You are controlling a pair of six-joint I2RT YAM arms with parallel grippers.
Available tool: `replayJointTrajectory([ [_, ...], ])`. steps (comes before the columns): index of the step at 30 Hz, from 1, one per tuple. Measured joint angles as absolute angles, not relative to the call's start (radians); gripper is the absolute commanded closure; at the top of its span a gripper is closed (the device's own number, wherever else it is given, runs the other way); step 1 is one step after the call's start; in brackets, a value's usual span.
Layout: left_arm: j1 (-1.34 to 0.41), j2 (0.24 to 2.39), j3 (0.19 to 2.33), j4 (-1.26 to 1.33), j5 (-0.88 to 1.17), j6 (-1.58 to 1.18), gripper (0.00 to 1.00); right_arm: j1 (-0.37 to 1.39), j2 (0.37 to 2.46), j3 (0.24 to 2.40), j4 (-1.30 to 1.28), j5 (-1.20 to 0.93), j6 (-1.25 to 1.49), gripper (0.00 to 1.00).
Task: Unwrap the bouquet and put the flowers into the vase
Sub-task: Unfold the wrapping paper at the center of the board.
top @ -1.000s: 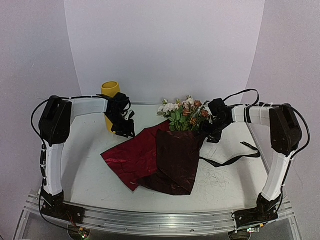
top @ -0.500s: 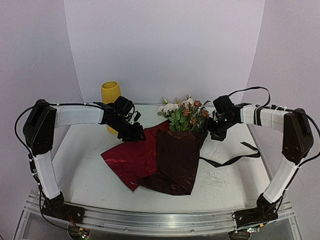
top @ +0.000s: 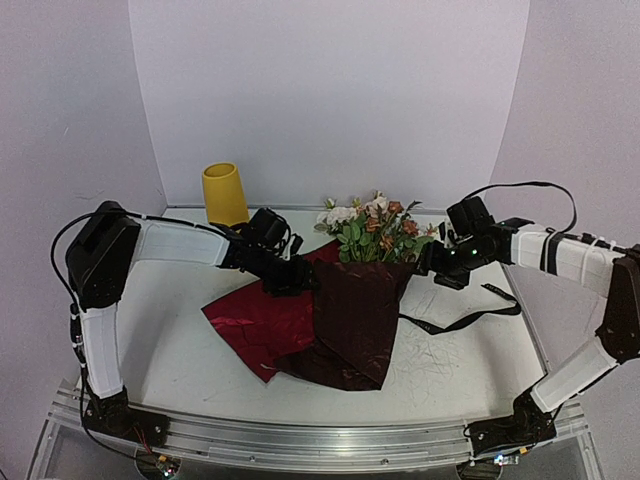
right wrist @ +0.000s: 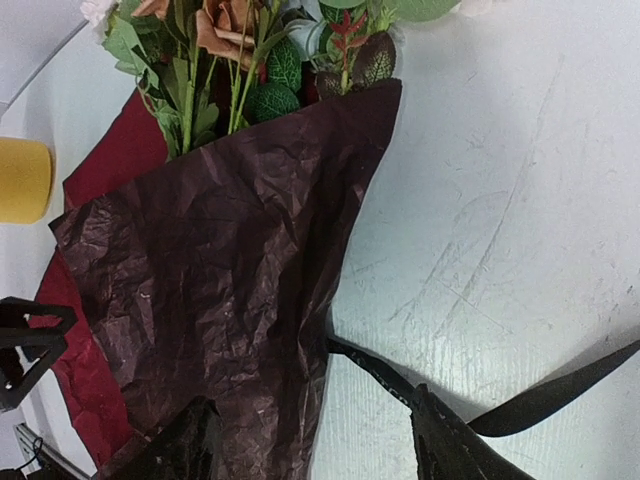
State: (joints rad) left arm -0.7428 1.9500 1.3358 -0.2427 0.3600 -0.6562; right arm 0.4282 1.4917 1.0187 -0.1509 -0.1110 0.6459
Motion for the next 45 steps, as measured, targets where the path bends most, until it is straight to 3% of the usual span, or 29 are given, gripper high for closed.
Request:
replayJointTrajectory([
  [5, -0.74, 2.041, 1.368, -0.234, 0.389, -0.682, 0.45, 0.429, 1.392, 0.955, -0.134, -0.109, 0.636, 0.35],
  [10, -0.74, 2.109, 1.423, -0.235, 0.444, -0.708, 0.76, 0.429, 1.319, 0.887, -0.13, -0.097, 0.632, 0.35],
  [13, -0.74, 2.127, 1.456, -0.233, 0.475, -0.71, 0.89, 0.429, 1.286, 0.848, -0.129, -0.089, 0.632, 0.35],
  [32, -0.85, 2.122, 1.509, -0.22, 0.468, -0.814, 0.91, 0.429, 1.121, 0.765, -0.146, -0.08, 0.569, 0.35],
  [43, -1.019, 2.154, 1.786, -0.208, 0.423, -0.9, 0.88, 0.428, 0.99, 0.765, -0.256, 0.005, 0.524, 0.33],
  [45, -1.041, 2.184, 1.843, -0.198, 0.423, -0.912, 0.82, 0.428, 0.959, 0.766, -0.274, 0.02, 0.524, 0.33],
])
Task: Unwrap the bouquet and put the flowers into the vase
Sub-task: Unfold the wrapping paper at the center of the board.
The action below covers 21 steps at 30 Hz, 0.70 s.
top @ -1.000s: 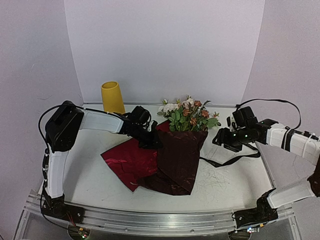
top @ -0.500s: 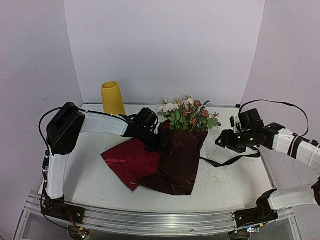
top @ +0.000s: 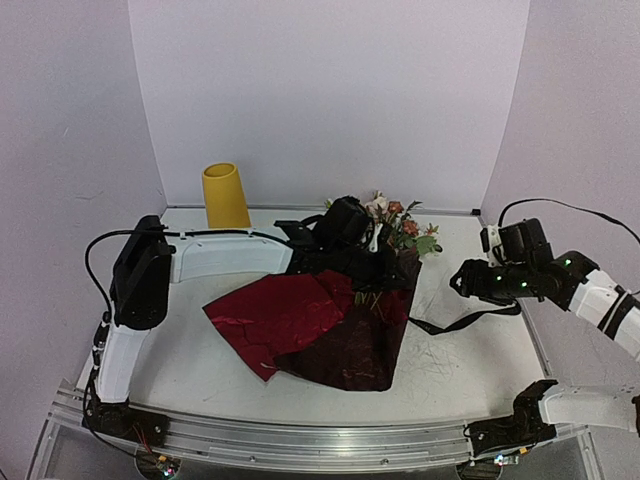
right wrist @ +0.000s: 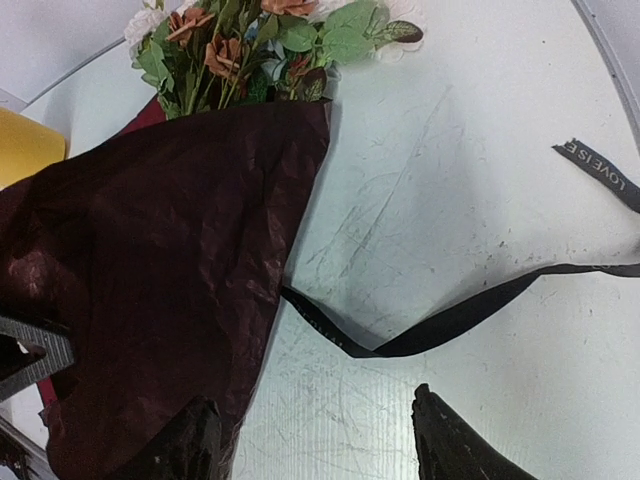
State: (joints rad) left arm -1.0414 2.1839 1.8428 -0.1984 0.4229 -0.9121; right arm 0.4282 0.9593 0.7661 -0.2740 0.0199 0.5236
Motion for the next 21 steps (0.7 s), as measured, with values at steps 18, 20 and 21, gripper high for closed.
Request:
replayJointTrajectory([
  [18, -1.129, 2.34, 1.946, -0.155, 0.499, -0.93, 0.36, 0.428, 0.821, 0.818, -0.357, 0.07, 0.567, 0.18],
  [20, -1.129, 2.325, 1.918, -0.151, 0.504, -0.915, 0.36, 0.428, 0.828, 0.818, -0.36, 0.054, 0.569, 0.2],
  [21, -1.129, 2.314, 1.903, -0.149, 0.504, -0.908, 0.37, 0.428, 0.833, 0.818, -0.36, 0.044, 0.571, 0.21],
])
